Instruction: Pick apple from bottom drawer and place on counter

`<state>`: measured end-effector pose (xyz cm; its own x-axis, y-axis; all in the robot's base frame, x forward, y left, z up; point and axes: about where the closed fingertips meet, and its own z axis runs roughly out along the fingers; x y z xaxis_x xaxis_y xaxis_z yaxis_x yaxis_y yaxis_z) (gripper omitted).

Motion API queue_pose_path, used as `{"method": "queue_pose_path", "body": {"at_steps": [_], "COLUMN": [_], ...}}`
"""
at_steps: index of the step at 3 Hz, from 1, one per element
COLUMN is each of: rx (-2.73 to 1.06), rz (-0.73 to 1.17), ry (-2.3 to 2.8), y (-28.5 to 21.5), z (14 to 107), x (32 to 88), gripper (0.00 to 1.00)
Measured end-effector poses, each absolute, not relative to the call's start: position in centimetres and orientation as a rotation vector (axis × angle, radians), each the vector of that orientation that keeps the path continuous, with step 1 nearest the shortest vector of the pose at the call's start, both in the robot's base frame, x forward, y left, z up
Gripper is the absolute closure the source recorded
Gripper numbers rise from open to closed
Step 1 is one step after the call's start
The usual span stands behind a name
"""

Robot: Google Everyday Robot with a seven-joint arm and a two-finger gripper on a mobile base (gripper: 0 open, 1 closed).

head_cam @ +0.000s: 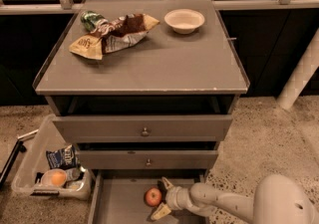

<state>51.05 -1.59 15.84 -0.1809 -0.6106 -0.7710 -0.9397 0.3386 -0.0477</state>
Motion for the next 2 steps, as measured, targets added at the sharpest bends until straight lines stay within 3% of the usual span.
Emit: {"method": "queue_pose_path", "body": {"at_steps": [2], "rx": [-1.326], "rz": [0.638], "ry": [1.894], "y": [-0.41], "z": [14.36], "x": [51.33], "gripper": [0.00]}}
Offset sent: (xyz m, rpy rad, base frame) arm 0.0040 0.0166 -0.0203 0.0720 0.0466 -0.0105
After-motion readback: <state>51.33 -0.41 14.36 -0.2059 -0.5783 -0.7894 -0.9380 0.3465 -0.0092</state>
